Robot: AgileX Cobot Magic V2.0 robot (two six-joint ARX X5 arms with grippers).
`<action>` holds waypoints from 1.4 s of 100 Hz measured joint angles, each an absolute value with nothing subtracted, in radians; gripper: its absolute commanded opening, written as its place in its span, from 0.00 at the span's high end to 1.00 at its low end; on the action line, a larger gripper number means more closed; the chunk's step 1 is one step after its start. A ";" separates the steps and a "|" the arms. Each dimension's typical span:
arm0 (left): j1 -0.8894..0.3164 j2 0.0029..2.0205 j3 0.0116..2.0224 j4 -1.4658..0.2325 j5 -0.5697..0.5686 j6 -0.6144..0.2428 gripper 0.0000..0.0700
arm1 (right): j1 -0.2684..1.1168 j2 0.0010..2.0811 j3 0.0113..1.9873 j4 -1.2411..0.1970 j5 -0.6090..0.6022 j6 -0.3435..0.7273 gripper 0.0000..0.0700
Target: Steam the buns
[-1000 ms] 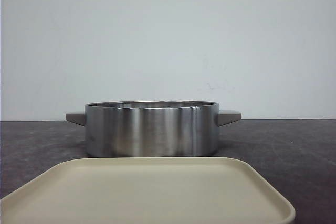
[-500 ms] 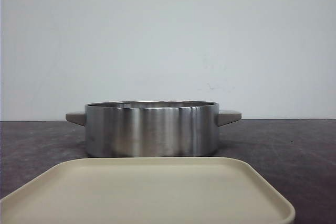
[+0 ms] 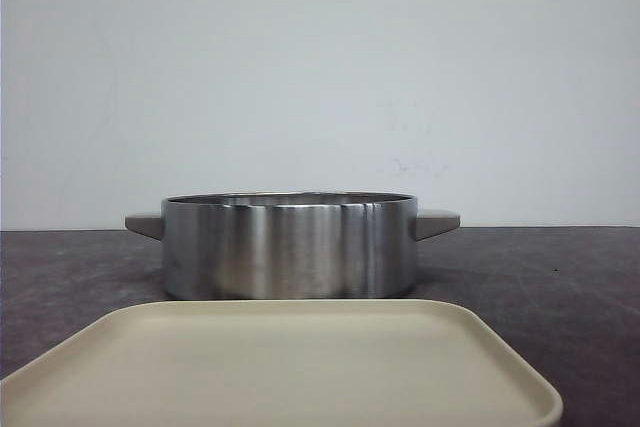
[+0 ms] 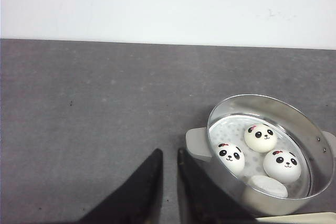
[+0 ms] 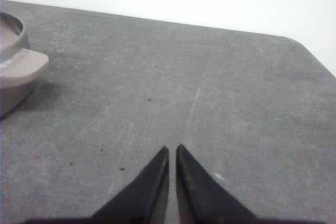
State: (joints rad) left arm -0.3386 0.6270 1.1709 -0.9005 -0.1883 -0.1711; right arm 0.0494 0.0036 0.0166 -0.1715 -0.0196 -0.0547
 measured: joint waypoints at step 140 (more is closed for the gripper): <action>-0.107 0.159 0.230 -0.109 -0.072 -0.066 1.00 | 0.049 0.004 0.016 -0.169 -0.020 -0.055 0.98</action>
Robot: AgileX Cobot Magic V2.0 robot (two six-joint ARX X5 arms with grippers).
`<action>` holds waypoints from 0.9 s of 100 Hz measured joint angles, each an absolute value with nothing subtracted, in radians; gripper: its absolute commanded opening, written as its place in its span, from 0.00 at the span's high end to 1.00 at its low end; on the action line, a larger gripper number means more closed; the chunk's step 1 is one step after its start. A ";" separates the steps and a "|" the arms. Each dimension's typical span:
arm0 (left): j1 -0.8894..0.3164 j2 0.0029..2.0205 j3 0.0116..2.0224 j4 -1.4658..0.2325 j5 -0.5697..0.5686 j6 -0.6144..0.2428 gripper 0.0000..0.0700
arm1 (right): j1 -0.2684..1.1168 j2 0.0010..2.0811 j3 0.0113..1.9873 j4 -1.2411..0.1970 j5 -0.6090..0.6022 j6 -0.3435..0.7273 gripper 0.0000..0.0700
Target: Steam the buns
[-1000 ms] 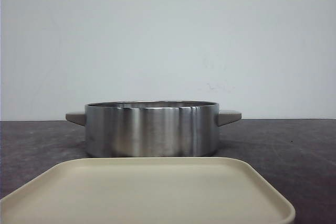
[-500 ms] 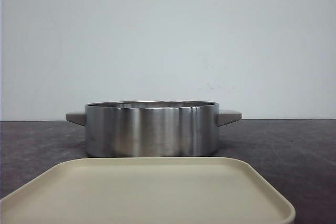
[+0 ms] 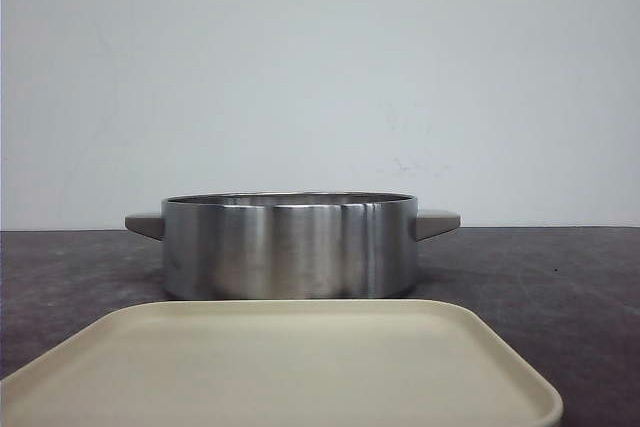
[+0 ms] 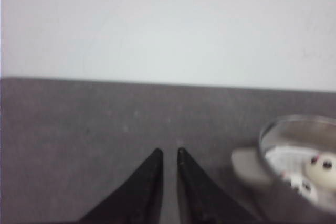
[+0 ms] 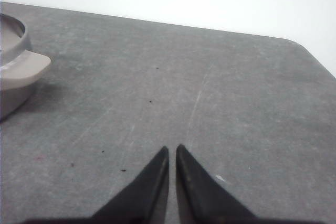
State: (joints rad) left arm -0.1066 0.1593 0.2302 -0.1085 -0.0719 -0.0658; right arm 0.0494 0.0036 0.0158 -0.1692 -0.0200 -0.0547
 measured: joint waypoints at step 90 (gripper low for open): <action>-0.004 0.004 0.032 -0.184 -0.041 -0.070 1.00 | 0.049 0.004 0.016 -0.168 -0.020 -0.055 0.98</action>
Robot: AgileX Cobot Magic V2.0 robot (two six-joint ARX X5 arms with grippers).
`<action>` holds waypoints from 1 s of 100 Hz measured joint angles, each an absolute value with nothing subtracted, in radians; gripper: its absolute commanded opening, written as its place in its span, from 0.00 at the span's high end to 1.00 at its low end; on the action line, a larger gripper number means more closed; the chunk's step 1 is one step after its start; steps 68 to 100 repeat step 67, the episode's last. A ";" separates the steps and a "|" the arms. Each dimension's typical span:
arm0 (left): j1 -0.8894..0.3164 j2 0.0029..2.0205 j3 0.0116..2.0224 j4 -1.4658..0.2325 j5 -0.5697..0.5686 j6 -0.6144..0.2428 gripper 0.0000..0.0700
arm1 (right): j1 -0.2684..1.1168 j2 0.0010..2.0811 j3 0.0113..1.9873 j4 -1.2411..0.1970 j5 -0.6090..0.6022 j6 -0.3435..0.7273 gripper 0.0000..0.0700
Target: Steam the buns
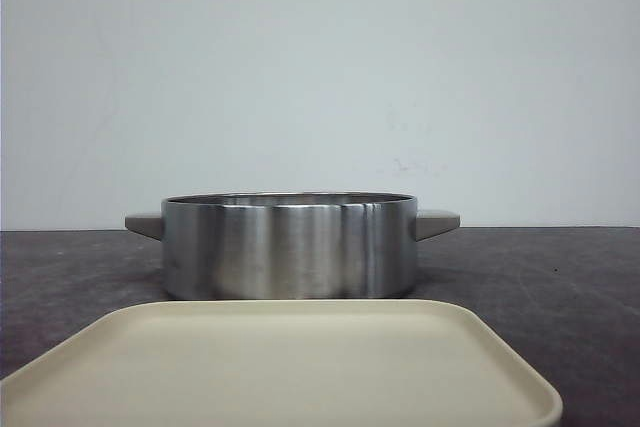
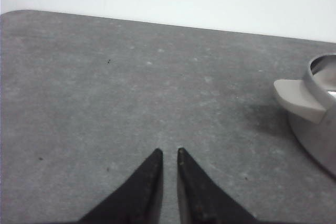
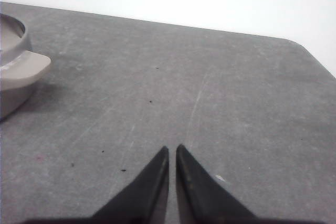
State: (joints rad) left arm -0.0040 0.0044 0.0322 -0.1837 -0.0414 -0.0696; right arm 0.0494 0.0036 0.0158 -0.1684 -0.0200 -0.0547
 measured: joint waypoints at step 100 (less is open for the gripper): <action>0.003 0.004 0.032 -0.184 -0.023 -0.094 1.00 | 0.049 0.004 0.016 -0.168 -0.020 -0.055 0.98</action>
